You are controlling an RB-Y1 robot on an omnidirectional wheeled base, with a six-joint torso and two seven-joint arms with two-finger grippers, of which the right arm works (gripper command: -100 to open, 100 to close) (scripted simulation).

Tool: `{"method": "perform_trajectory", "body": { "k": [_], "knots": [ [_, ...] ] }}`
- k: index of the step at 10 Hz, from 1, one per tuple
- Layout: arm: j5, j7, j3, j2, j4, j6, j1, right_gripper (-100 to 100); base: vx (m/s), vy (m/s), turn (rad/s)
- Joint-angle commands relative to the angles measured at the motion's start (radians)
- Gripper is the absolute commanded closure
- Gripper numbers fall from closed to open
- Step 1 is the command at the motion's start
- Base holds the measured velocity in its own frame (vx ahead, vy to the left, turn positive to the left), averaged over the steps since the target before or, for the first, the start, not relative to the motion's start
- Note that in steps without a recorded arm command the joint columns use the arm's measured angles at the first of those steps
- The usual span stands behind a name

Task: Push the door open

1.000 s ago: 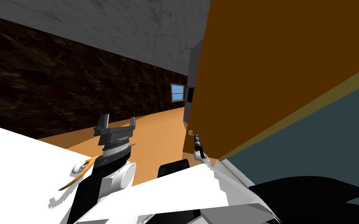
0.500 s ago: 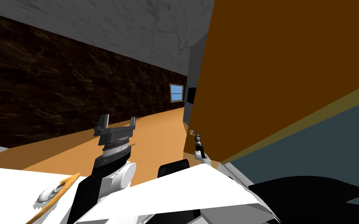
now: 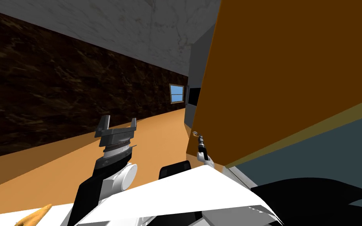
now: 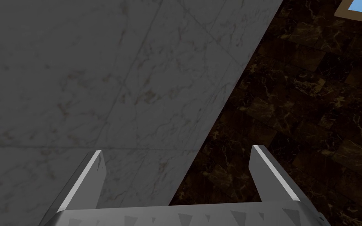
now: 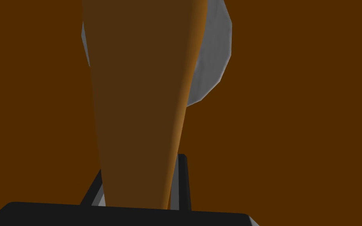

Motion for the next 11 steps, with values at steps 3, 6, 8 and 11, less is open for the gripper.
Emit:
{"method": "perform_trajectory", "body": {
  "k": [3, 6, 8, 11],
  "knots": [
    [-0.009, 0.008, -0.020, 0.003, -0.016, -0.003, -0.001, 100, 0.133, 0.018, -0.030],
    [-0.026, 0.018, -0.051, 0.020, -0.015, -0.004, -0.001, 100, 0.148, 0.040, -0.066],
    [-0.033, 0.023, -0.064, 0.031, -0.014, -0.004, -0.001, 100, 0.150, 0.033, -0.057],
    [-0.048, 0.030, -0.094, 0.016, -0.014, -0.007, 0.010, 100, 0.105, 0.010, -0.049]
  ]
}}
